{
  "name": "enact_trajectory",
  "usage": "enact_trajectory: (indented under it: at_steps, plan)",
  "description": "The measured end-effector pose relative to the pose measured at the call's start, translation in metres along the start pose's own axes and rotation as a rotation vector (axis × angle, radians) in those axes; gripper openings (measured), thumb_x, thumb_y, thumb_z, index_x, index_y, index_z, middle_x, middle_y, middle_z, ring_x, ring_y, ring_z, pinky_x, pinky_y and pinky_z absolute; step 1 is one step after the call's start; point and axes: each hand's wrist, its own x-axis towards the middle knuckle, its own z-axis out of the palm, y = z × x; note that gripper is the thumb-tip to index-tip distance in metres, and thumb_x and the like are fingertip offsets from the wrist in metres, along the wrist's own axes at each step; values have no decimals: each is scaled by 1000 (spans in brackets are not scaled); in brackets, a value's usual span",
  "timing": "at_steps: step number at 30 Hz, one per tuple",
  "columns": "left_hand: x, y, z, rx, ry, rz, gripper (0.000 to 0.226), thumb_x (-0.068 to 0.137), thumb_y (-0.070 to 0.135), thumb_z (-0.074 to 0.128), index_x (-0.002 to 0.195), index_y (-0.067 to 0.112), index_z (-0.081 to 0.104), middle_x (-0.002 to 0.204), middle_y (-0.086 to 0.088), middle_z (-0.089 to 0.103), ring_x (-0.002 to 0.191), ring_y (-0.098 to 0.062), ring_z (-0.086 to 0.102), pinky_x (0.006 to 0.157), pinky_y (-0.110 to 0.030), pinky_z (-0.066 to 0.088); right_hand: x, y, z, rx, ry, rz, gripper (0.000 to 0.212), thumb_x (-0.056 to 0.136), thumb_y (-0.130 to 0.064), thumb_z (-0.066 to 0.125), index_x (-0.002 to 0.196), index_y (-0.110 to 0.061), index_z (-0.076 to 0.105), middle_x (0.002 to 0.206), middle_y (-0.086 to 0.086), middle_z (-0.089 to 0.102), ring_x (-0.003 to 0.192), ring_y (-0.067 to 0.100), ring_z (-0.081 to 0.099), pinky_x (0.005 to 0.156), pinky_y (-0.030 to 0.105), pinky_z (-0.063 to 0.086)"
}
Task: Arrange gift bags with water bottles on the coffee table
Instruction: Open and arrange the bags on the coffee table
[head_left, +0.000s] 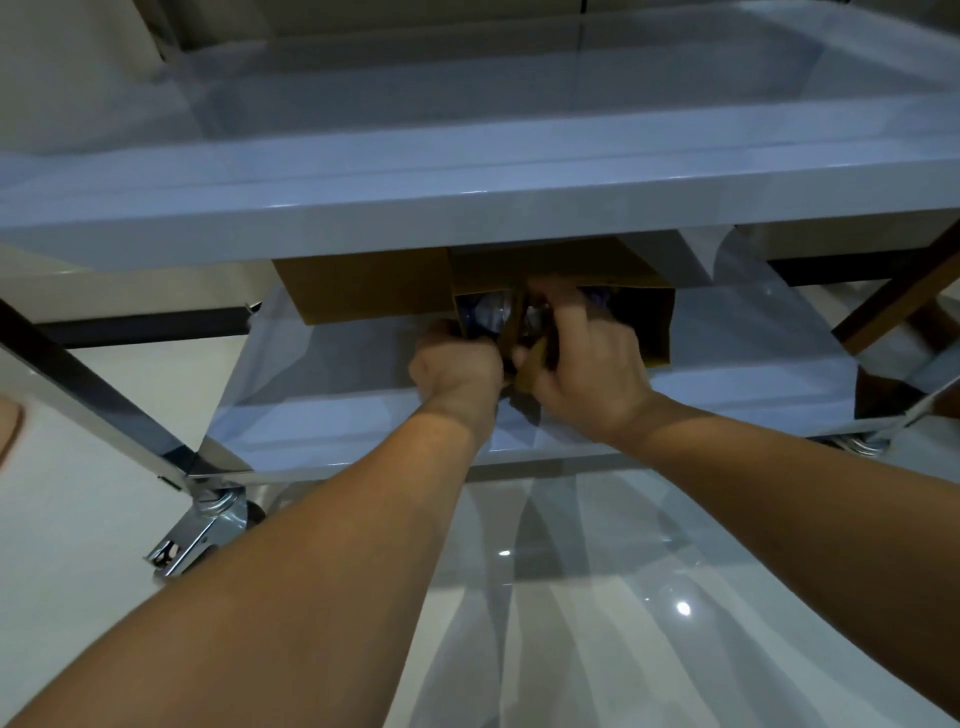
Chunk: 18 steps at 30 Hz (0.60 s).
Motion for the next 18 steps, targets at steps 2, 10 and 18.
enact_trajectory:
  at_steps: [2,10,18]
  plan:
    - [3,0,-2,-32,1,3,11,91,5,56,94,12,65,96,-11,68,89,-29,65,73,-33,50,-3,-2,3,35,-24,-20,65,83,-30,70,134,-21,32,86,10,67,68,29,67,58,28,46]
    - [2,-6,-12,-126,-47,-68,26,69,20,55,88,16,72,95,-15,73,91,-35,71,86,-51,59,-16,-28,14,156,10,-95,38,85,-4,66,122,-9,66,81,6,70,73,19,62,61,34,54]
    - [-68,6,-44,-171,27,-311,31,93,-4,51,83,24,60,91,-4,69,92,-26,69,89,-46,59,-59,-91,-40,245,-131,192,30,90,-2,60,117,-6,70,102,7,74,89,23,69,76,37,58]
